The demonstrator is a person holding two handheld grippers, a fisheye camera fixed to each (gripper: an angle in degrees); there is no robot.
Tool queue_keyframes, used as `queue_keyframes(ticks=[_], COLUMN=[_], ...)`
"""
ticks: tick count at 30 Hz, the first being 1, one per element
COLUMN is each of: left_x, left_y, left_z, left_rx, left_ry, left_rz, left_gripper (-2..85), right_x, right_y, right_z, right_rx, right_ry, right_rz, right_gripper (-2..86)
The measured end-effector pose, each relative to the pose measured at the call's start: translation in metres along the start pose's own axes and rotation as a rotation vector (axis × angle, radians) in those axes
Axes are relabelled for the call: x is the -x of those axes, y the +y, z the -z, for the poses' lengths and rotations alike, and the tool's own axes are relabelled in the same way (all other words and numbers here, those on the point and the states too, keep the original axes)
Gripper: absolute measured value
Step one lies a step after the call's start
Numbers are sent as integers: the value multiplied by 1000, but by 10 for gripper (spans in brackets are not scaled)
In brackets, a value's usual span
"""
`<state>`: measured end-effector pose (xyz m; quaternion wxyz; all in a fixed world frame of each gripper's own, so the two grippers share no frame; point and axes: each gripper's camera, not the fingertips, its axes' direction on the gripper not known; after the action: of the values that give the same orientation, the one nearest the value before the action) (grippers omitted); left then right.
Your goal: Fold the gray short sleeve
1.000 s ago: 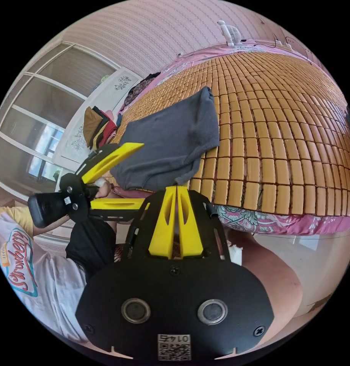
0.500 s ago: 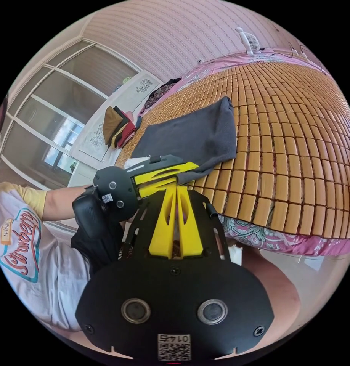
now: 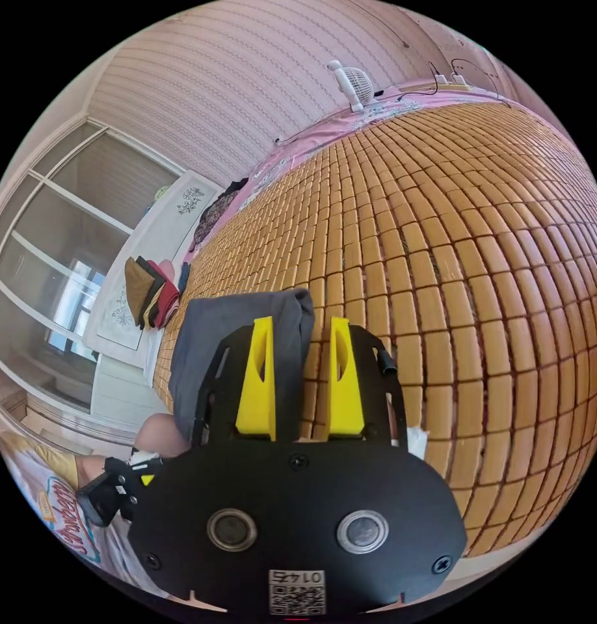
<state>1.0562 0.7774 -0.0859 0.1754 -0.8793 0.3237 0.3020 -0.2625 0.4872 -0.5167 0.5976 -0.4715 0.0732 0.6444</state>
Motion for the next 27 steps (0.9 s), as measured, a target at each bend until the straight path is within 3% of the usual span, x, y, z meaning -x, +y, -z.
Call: queue_keyframes(ticks=[5,11,15,20,22,27], left_x=[28,83,143,210,226,239], left_y=[45,88,145,258,307,372], left_z=[-2,12,10,-13,-34,-70], left_rx=[-93,-367,-503,-507,-411,-242], left_ry=[45,211,327,297,228,123], left_rz=[56,243,511,893,1047,1194], left_gripper=[-3,-3,-1,7,22,92], right_x=[-2,14,59,139,166,189], right_y=[-22,-23,-47,-89,-106,-120], right_z=[-21,71,117,63,6,-70], right_rx=[51,-61,-115,-62,-16,100], right_ry=[-53,32,106,70,63,106], right_rz=[6,93,166,252,257,290], right_gripper=[28,16,17,27,40,67])
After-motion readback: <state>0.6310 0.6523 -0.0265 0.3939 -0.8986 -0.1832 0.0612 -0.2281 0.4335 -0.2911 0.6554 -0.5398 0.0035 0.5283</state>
